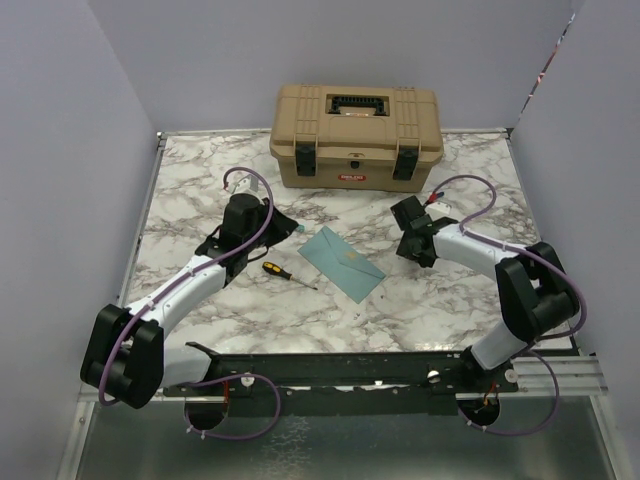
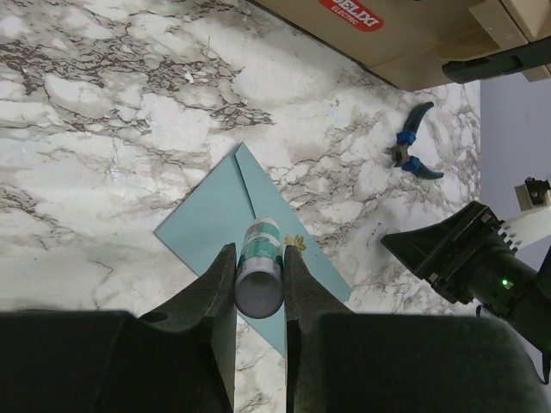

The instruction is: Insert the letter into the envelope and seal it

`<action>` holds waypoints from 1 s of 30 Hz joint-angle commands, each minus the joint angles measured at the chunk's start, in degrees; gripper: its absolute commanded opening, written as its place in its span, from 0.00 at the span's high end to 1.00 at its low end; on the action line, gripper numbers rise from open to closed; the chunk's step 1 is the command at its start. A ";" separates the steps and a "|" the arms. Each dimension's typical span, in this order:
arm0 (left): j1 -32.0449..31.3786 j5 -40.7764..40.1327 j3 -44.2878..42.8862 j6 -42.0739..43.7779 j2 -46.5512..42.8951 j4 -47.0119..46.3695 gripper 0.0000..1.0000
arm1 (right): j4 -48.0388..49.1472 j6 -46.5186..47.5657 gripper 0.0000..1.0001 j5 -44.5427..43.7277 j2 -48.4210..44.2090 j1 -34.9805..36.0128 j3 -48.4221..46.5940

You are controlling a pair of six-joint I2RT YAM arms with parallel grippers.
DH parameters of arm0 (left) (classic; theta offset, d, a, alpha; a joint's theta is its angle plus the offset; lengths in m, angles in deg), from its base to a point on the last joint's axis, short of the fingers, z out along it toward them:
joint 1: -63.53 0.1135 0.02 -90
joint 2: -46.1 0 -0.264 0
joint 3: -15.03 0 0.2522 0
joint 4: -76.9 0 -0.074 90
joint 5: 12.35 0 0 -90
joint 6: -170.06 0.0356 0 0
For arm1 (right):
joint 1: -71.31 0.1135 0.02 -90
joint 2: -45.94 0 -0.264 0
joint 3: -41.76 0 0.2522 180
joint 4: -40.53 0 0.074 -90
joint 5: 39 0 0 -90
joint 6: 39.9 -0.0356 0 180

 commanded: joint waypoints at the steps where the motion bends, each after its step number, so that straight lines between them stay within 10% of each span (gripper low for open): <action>1: 0.63 0.52 1.21 1.13 -0.42 -0.11 1.00 | 2.41 -0.11 0.49 -1.80 1.77 -2.04 -0.48; 19: 2.56 2.62 1.90 1.37 -2.65 -0.20 1.00 | 3.49 3.98 0.88 6.53 2.00 -4.38 -0.72; 30: 2.68 12.23 2.20 5.48 -5.88 0.85 1.00 | -9.26 8.89 0.95 32.53 -4.36 -5.30 -2.20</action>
